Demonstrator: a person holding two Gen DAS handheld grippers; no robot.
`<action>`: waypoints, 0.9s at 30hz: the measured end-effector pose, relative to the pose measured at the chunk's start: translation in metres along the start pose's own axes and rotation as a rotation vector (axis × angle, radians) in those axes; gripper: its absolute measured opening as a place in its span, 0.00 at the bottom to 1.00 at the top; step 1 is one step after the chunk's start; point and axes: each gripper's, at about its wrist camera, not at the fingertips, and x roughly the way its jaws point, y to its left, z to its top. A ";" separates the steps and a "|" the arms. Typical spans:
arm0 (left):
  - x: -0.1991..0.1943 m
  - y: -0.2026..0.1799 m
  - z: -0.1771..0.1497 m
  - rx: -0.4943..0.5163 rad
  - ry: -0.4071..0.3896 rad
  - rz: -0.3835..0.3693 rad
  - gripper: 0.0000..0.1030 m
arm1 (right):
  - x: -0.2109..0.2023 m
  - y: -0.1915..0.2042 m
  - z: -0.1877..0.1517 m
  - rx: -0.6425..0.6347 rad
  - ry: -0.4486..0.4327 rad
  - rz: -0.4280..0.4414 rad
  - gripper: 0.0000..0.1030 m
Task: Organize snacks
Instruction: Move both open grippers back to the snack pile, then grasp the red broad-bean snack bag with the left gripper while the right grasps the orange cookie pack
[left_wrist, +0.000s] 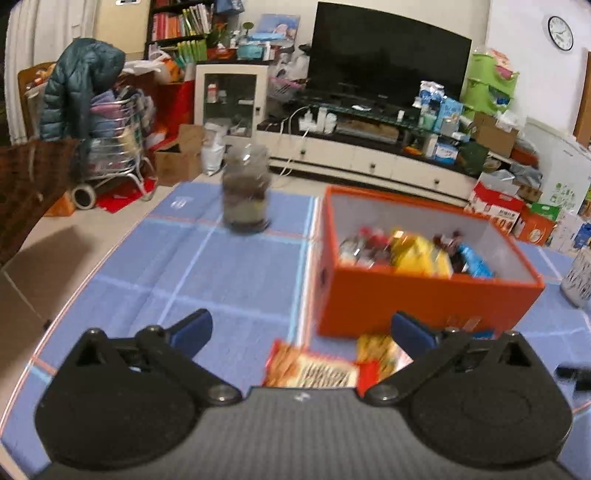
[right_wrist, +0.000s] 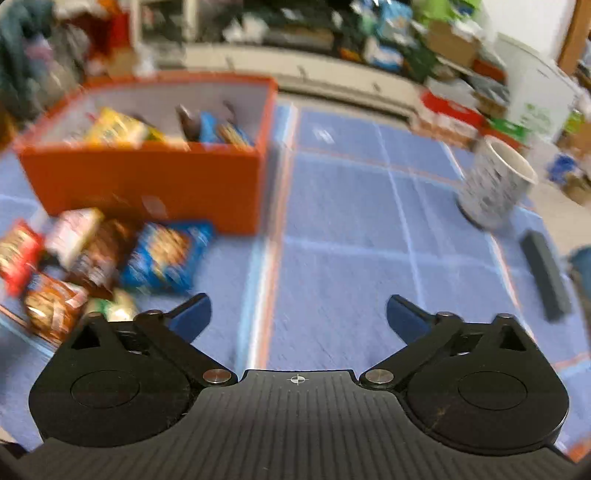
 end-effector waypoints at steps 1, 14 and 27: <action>0.000 0.001 -0.005 0.013 0.001 0.006 0.99 | -0.005 0.004 0.008 -0.002 0.016 -0.034 0.83; 0.033 0.019 -0.038 0.169 0.072 -0.146 0.99 | -0.050 0.030 -0.012 -0.056 -0.541 0.108 0.94; 0.054 0.001 -0.055 0.562 0.040 -0.361 0.99 | -0.016 0.052 -0.002 -0.127 -0.423 0.285 0.92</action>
